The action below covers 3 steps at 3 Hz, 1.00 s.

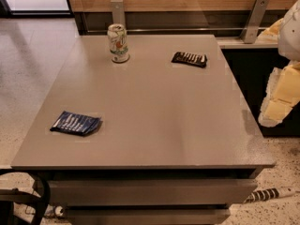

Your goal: Move rxbar chocolate near rxbar blueberry

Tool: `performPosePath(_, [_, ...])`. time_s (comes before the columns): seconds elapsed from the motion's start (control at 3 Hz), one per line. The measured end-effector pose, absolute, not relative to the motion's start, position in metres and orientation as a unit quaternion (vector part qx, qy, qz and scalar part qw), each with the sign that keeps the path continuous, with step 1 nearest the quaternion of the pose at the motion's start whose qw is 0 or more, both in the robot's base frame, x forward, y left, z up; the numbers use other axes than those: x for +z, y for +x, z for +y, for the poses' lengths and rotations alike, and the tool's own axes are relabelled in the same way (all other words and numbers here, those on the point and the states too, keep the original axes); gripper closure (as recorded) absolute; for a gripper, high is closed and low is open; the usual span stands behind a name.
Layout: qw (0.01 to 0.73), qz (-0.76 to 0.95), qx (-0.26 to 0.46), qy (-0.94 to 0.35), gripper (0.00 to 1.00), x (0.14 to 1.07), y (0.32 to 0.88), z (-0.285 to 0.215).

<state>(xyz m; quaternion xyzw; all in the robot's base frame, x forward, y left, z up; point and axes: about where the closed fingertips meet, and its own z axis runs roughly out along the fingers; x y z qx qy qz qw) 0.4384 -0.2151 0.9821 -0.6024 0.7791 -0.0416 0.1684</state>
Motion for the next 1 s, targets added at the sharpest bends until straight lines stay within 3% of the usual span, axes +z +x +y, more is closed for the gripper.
performPosePath(0.67, [0.204, 0.773, -0.034, -0.600, 0.00, 0.987, 0.465, -0.221])
performPosePath(1.0, [0.277, 0.767, -0.007, -0.579, 0.00, 0.991, 0.514, -0.234])
